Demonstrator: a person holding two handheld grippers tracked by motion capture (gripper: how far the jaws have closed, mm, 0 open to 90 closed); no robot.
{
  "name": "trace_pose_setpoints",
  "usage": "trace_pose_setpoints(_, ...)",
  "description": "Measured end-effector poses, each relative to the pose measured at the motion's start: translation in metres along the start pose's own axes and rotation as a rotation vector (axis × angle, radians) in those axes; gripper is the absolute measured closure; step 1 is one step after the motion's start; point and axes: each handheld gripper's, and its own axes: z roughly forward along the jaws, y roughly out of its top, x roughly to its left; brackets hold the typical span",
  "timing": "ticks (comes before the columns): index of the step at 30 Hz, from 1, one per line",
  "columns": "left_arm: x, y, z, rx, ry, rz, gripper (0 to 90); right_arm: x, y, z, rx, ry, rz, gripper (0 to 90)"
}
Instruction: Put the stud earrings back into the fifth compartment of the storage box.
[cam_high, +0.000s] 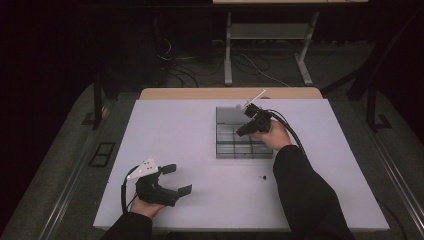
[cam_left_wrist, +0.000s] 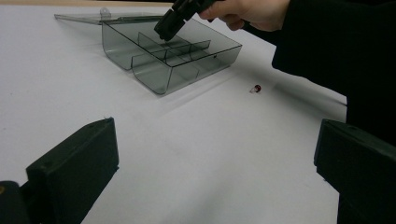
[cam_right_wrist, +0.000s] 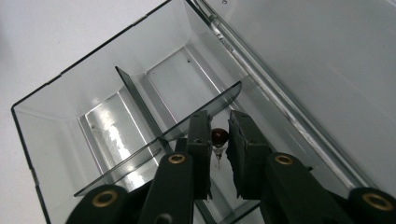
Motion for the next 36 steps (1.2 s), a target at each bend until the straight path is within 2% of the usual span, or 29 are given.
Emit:
trace_pose_setpoints(4,0.0,0.0,0.0,0.0,0.0,0.0,0.0,0.003,-0.002,0.0,0.004,-0.04,-0.004,70.5)
trace_pose_setpoints(9,0.0,0.0,0.0,-0.001,0.0,-0.004,0.0,0.008,-0.004,-0.01,-0.006,-0.046,-0.014,68.2)
trace_pose_setpoints(16,0.0,0.0,0.0,0.002,0.0,-0.003,0.0,0.017,-0.007,-0.031,-0.035,-0.057,-0.017,58.5)
trace_pose_setpoints(17,0.0,0.0,0.001,0.002,0.0,-0.003,0.0,0.02,-0.009,-0.038,-0.046,-0.064,-0.013,53.8)
trace_pose_setpoints(22,0.001,0.0,0.001,0.005,0.002,-0.001,0.0,0.027,-0.017,-0.06,-0.077,-0.079,-0.002,42.7)
trace_pose_setpoints(25,0.001,0.0,0.001,0.004,0.002,-0.001,0.0,0.03,-0.021,-0.068,-0.089,-0.075,0.001,38.6)
trace_pose_setpoints(26,0.001,0.0,0.001,0.004,0.002,-0.001,0.0,0.032,-0.025,-0.077,-0.104,-0.073,0.004,33.8)
trace_pose_setpoints(27,0.001,0.0,0.001,0.005,0.003,-0.001,0.0,0.032,-0.025,-0.077,-0.104,-0.073,0.004,33.8)
trace_pose_setpoints(36,0.001,0.0,0.001,0.005,0.008,-0.005,0.0,0.051,-0.046,-0.106,-0.152,-0.056,-0.007,15.7)
